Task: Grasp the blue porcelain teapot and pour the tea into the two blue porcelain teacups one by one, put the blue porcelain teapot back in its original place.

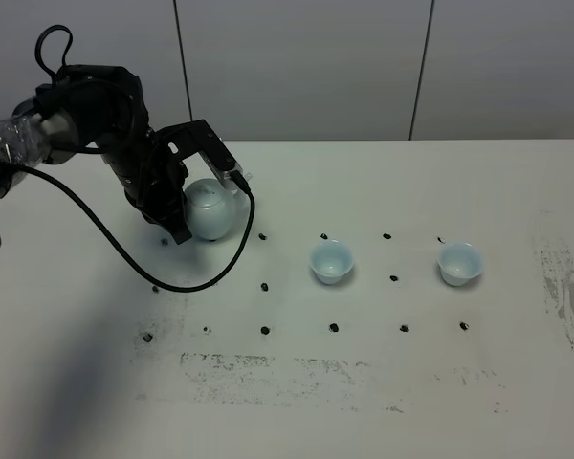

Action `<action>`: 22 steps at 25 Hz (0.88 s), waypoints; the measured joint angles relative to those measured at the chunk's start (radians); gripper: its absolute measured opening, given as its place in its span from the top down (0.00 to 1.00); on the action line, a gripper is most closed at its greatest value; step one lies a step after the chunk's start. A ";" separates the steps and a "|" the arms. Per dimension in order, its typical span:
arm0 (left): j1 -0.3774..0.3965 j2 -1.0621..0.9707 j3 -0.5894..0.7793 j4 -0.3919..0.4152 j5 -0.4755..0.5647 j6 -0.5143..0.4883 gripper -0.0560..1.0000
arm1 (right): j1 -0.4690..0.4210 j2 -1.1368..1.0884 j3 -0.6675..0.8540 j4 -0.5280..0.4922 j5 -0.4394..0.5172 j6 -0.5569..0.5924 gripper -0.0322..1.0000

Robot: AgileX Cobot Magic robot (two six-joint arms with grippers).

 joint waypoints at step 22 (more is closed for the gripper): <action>-0.149 0.016 -0.369 -0.046 0.111 0.053 0.87 | 0.000 0.000 0.000 0.001 -0.001 0.000 0.61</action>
